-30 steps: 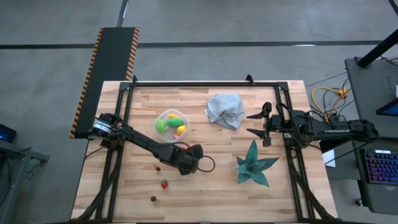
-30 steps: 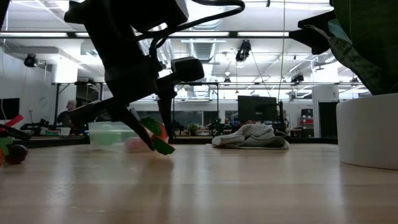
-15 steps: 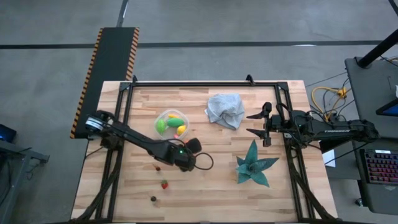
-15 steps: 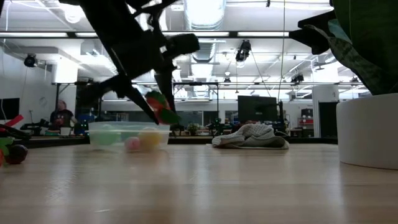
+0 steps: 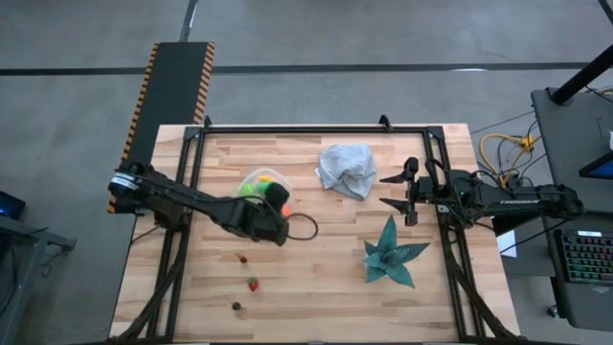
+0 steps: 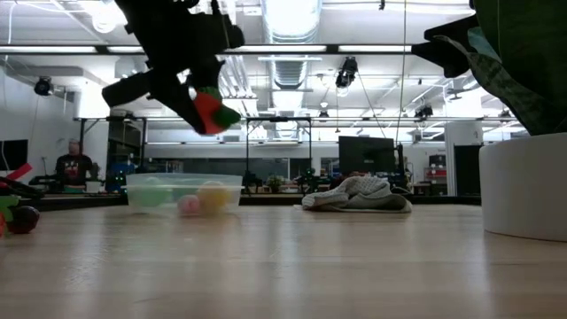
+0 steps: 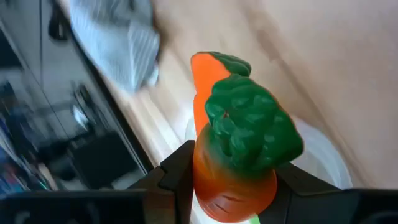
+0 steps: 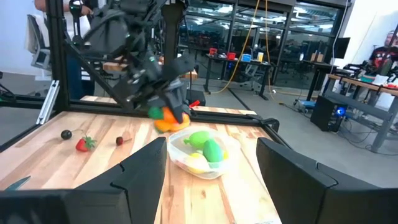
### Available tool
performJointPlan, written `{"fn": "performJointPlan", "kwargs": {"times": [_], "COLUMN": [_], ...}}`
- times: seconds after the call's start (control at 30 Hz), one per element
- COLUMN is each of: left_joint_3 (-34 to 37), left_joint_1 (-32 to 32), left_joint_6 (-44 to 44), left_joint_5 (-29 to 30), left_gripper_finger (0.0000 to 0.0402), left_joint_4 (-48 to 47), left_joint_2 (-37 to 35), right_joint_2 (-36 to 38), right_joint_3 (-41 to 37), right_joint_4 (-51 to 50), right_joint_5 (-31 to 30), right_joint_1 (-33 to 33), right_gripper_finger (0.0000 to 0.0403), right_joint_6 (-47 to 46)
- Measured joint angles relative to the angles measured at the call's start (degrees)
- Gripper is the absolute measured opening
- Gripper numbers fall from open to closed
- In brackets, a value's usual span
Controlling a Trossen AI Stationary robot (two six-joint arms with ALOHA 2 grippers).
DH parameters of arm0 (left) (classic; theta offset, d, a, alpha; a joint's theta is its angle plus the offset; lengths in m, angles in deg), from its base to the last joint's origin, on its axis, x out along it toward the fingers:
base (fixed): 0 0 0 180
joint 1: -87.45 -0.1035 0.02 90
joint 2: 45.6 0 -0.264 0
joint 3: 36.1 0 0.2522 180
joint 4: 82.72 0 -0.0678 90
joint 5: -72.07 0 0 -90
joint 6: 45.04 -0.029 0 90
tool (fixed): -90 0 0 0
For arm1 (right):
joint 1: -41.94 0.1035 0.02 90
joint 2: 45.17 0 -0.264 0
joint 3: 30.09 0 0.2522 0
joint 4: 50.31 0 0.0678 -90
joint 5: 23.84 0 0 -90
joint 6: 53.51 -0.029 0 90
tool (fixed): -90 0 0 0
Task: Pick and placing Produce into tupperware
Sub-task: Put the orange carrot into the transparent container
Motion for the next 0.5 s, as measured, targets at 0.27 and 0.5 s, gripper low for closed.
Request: {"fn": "performJointPlan", "kwargs": {"times": [0.27,0.5], "left_joint_3": [0.05,0.83], "left_joint_1": [-3.41,-6.03], "left_joint_6": [12.95,15.03], "left_joint_5": [-4.97,-8.40], "left_gripper_finger": [0.0105,0.0105], "left_joint_4": [-6.82,-9.27], "left_joint_2": [-1.92,-1.15], "right_joint_2": [0.01,-0.01], "right_joint_3": [0.00,0.00], "right_joint_4": [0.00,0.00], "right_joint_5": [0.01,0.02], "right_joint_1": [0.00,0.00], "right_gripper_finger": [0.0242,0.0242], "right_joint_6": [0.00,0.00]}}
